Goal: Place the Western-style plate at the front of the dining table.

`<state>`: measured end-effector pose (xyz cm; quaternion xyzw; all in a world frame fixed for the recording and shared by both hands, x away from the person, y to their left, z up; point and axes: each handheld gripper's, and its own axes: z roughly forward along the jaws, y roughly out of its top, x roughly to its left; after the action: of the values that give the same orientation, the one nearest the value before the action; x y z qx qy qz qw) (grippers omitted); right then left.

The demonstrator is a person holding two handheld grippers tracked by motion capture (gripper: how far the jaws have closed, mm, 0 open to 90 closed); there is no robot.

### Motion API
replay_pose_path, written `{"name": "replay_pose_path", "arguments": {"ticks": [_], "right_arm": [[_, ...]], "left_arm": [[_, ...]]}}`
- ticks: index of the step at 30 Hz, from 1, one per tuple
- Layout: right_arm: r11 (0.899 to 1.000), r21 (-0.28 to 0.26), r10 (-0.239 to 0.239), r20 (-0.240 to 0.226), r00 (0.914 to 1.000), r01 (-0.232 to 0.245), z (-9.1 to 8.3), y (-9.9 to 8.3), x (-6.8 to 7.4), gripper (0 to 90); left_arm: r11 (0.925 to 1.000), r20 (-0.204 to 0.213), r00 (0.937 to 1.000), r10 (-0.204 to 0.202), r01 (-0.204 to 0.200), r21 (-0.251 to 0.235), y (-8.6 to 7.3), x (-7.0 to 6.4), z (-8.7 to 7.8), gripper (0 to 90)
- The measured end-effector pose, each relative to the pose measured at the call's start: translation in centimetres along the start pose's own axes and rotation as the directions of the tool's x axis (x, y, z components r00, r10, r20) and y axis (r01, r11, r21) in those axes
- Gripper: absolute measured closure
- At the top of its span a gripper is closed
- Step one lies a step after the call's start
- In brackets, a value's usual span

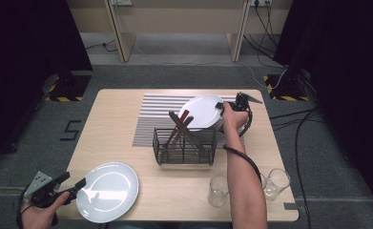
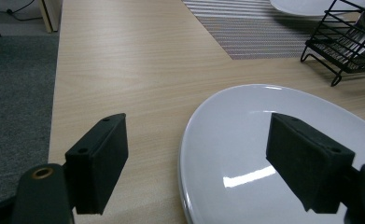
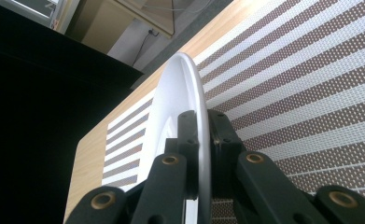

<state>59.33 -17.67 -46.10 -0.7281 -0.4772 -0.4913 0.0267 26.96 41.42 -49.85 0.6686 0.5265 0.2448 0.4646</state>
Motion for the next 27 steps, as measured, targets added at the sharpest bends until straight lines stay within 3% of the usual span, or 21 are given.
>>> {"name": "replay_pose_path", "arguments": {"ticks": [27], "right_arm": [[1.0,0.02,0.019,0.017,0.9997,-0.019,1.02,-0.85,-0.83,84.6]], "left_arm": [[1.0,-0.001,1.0,0.001,-0.001,0.0,-0.04,0.12,-0.07,20.0]]}}
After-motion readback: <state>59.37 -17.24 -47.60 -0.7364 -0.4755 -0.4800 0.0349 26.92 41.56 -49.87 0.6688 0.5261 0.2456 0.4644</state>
